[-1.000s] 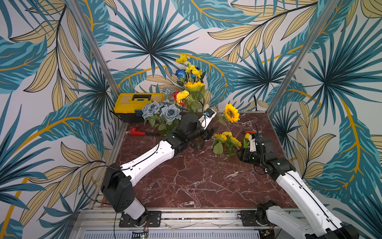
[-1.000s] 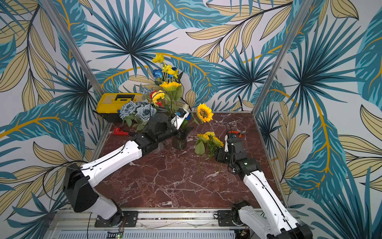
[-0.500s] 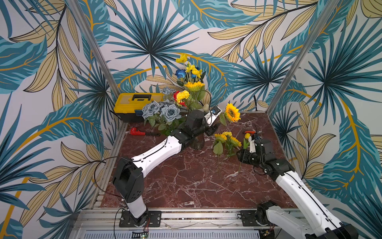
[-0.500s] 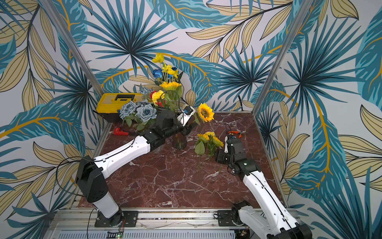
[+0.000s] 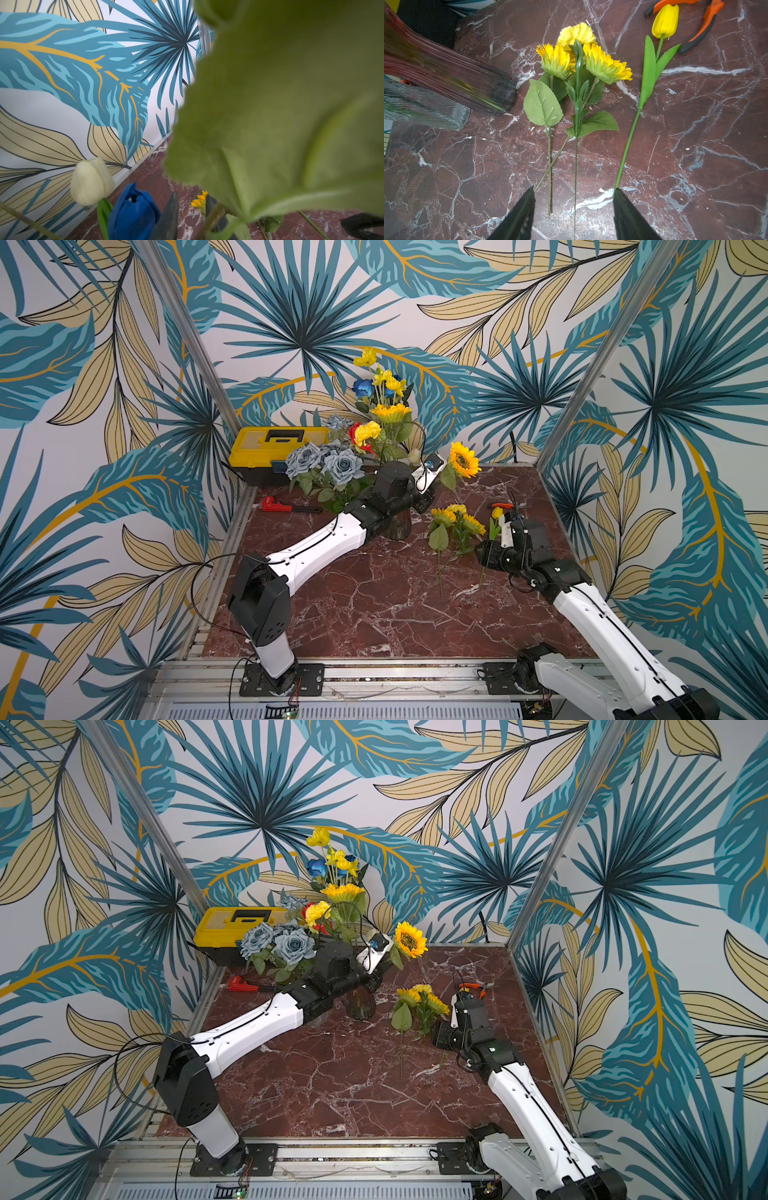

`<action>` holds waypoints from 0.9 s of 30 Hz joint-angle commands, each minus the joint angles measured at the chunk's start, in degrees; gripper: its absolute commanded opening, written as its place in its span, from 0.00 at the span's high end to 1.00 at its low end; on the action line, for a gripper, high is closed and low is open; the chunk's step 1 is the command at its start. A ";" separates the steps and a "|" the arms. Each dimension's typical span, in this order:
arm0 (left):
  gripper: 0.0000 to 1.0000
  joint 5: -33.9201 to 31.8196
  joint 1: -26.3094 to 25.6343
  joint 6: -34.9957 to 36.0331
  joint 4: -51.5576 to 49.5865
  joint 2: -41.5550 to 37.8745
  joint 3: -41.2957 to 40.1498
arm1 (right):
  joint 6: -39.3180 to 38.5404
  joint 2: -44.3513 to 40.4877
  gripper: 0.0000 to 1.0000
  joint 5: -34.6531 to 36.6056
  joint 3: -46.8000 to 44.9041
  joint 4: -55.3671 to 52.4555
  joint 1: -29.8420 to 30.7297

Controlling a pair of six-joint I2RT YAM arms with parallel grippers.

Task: Pick out yellow flowers from the vase
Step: Pick up the flower from the vase.

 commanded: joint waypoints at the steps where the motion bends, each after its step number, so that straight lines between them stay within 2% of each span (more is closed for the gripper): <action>1: 0.78 0.14 -0.22 -0.26 1.45 -1.34 1.79 | 0.56 0.06 0.39 -0.65 -1.17 0.21 -0.10; 16: 0.88 -1.79 -1.05 0.57 1.47 -5.31 1.70 | 0.60 -0.29 0.37 -1.35 -1.32 0.11 -0.10; 27: 0.88 -3.18 -1.16 0.27 1.55 -8.68 2.22 | 0.60 -0.94 0.36 -1.70 -1.53 0.06 -0.10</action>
